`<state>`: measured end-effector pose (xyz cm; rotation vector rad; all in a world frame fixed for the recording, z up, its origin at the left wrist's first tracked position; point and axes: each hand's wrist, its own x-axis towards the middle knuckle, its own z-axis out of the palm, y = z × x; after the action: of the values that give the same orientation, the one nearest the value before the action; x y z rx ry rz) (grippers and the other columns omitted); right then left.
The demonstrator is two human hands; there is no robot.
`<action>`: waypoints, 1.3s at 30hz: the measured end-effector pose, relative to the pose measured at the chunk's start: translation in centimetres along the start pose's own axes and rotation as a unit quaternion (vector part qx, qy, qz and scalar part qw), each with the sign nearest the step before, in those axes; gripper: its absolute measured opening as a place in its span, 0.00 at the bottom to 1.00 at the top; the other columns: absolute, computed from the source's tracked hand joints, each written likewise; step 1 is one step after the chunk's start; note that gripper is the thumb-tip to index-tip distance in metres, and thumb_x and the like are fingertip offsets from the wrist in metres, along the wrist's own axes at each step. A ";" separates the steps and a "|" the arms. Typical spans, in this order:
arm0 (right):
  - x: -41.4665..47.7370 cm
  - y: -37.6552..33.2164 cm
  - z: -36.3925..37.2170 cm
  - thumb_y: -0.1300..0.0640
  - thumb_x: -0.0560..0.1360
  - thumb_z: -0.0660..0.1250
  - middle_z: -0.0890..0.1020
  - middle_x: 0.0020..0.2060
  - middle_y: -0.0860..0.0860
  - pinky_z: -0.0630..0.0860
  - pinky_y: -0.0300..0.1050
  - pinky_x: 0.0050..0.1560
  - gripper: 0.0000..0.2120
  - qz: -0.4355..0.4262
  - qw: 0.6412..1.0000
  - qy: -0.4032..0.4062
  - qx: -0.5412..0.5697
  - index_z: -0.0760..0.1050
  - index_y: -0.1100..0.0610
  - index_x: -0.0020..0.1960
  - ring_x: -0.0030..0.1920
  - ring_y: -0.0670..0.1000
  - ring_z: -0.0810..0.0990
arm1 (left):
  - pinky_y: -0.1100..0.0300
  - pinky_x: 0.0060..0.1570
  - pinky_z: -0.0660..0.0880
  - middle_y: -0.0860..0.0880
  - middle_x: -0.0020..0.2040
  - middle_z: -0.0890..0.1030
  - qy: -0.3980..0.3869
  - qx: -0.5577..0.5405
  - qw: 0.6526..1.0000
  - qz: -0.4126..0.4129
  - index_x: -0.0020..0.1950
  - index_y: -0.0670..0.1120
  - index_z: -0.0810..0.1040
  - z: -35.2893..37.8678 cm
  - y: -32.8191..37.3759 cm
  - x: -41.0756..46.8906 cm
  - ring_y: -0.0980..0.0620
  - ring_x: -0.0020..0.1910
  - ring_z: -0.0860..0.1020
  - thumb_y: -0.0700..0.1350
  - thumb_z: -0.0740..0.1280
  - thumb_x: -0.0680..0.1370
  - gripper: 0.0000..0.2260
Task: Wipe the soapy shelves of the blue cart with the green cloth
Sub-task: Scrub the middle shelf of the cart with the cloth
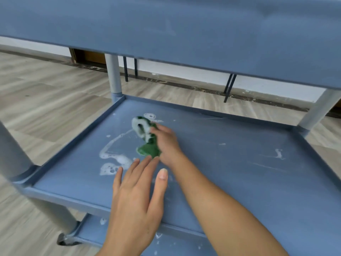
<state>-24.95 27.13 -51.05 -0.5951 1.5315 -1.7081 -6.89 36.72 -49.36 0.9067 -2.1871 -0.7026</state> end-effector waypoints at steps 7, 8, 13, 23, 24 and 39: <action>-2.9 -7.2 -21.0 0.62 0.73 0.68 0.84 0.45 0.57 0.76 0.52 0.46 0.10 -0.064 0.995 0.067 0.022 0.85 0.56 0.52 0.42 0.56 0.80 | 0.45 0.78 0.54 0.58 0.71 0.76 -0.059 0.004 0.997 0.055 0.70 0.55 0.76 4.5 2.9 -0.3 0.56 0.75 0.67 0.65 0.48 0.81 0.28; -3.7 -7.9 -24.2 0.64 0.75 0.67 0.84 0.41 0.57 0.76 0.49 0.43 0.10 -0.077 0.992 0.104 -0.012 0.86 0.55 0.50 0.40 0.55 0.80 | 0.44 0.77 0.56 0.56 0.70 0.77 -0.063 0.014 0.996 0.065 0.69 0.54 0.78 5.0 2.9 -0.5 0.54 0.74 0.69 0.64 0.50 0.81 0.27; -8.0 -9.6 -37.2 0.63 0.81 0.63 0.78 0.28 0.51 0.68 0.38 0.25 0.13 -0.112 0.942 0.272 -0.163 0.84 0.50 0.53 0.24 0.48 0.72 | 0.35 0.71 0.63 0.50 0.64 0.82 -0.056 0.074 0.990 0.108 0.62 0.48 0.83 8.2 3.0 -1.0 0.46 0.67 0.78 0.64 0.48 0.82 0.30; -7.3 -4.9 -37.1 0.58 0.80 0.58 0.83 0.58 0.53 0.71 0.39 0.51 0.18 -0.082 0.808 0.310 -0.494 0.75 0.51 0.68 0.49 0.52 0.82 | 0.29 0.74 0.48 0.49 0.71 0.77 -0.118 0.214 0.968 0.053 0.66 0.52 0.81 7.6 2.6 -0.2 0.43 0.74 0.71 0.65 0.48 0.79 0.30; -7.2 -4.6 -35.5 0.58 0.80 0.58 0.84 0.55 0.52 0.72 0.38 0.48 0.18 -0.089 0.814 0.297 -0.492 0.75 0.50 0.68 0.45 0.49 0.82 | 0.30 0.74 0.45 0.51 0.73 0.75 -0.126 0.216 0.967 0.038 0.68 0.53 0.79 7.3 2.5 0.0 0.44 0.76 0.68 0.66 0.47 0.78 0.31; -2.0 0.8 -6.3 0.59 0.80 0.60 0.73 0.72 0.56 0.55 0.39 0.73 0.20 -0.159 0.884 0.036 -0.439 0.72 0.58 0.72 0.73 0.53 0.68 | 0.41 0.75 0.33 0.58 0.79 0.63 -0.101 0.180 0.978 -0.021 0.74 0.62 0.70 2.4 -0.8 0.3 0.53 0.81 0.52 0.70 0.37 0.77 0.34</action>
<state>-28.40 32.62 -52.64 -1.3036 2.3576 -1.1664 -8.52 36.53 -51.26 1.1043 -2.5358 -0.4376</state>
